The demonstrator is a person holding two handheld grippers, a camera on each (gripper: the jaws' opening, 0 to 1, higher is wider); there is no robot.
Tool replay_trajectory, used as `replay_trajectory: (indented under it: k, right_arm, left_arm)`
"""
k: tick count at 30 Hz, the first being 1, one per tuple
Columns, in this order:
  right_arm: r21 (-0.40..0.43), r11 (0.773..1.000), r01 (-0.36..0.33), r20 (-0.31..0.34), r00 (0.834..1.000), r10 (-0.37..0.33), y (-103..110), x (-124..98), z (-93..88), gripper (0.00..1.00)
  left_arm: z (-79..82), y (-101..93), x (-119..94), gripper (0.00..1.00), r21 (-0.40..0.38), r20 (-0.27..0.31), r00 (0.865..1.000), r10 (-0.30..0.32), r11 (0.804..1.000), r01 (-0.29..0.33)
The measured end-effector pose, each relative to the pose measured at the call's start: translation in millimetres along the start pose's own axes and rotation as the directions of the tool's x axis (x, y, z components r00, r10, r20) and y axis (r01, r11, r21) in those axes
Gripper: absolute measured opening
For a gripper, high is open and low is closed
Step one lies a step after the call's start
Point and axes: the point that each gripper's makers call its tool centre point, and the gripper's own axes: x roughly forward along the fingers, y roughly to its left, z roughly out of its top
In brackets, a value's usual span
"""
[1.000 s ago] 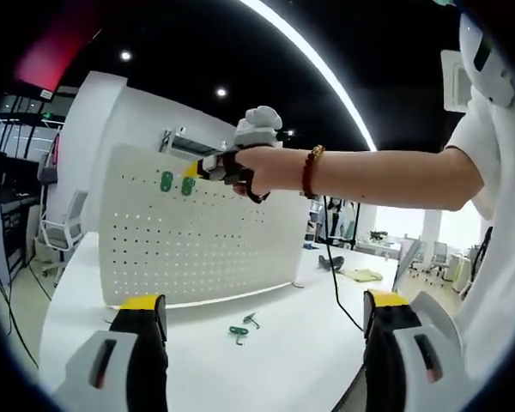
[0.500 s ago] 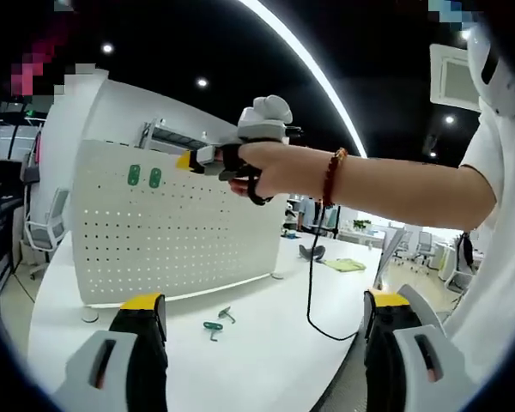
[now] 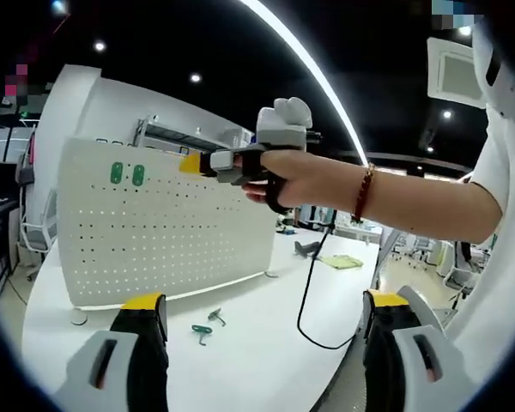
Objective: Insert the hook assembly into the mounting plate slot until the hook locks in place.
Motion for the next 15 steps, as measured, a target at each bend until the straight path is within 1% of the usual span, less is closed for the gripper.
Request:
replay_trajectory:
  k: [2, 4, 5, 6, 8, 11, 15]
  right_arm:
    - [0.012, 1.000, -0.020, -0.004, 1.000, 0.020, -1.5, -2.5, -4.9, 0.27]
    - [0.013, 0.999, -0.034, -0.001, 0.999, 0.034, -2.4, -4.8, -9.4, 0.28]
    - [0.013, 0.999, -0.043, -0.013, 0.999, 0.044, -2.2, -5.3, -13.4, 0.28]
    - [0.024, 0.998, -0.052, -0.033, 0.998, 0.053, -2.7, -7.2, -21.6, 0.27]
    - [0.001, 0.999, -0.041, -0.035, 0.999, 0.041, -8.1, -10.7, -28.9, 0.27]
    - [0.024, 0.999, -0.044, -0.052, 0.998, 0.046, -13.0, -12.4, -40.8, 0.27]
    - [0.037, 0.998, -0.055, -0.057, 0.997, 0.057, -15.9, -13.1, -49.2, 0.27]
  left_arm:
    - [-0.8, -0.6, 2.1, 0.95, -0.008, -0.007, 1.000, 0.006, 1.000, -0.006]
    - [1.0, -0.8, 3.3, 0.95, -0.011, 0.002, 1.000, 0.016, 1.000, -0.016]
    - [1.0, -1.1, 4.1, 0.95, -0.011, 0.001, 1.000, 0.020, 1.000, -0.020]
    - [0.2, -1.4, 5.8, 0.95, -0.007, -0.009, 1.000, 0.023, 1.000, -0.023]
    - [-0.5, -0.3, 7.2, 0.95, -0.004, -0.013, 0.999, 0.031, 1.000, -0.031]
    - [-1.0, 0.7, 9.3, 0.95, -0.005, -0.017, 0.999, 0.040, 0.999, -0.040]
    - [-2.4, 1.2, 12.1, 0.96, 0.002, -0.023, 0.999, 0.047, 0.999, -0.047]
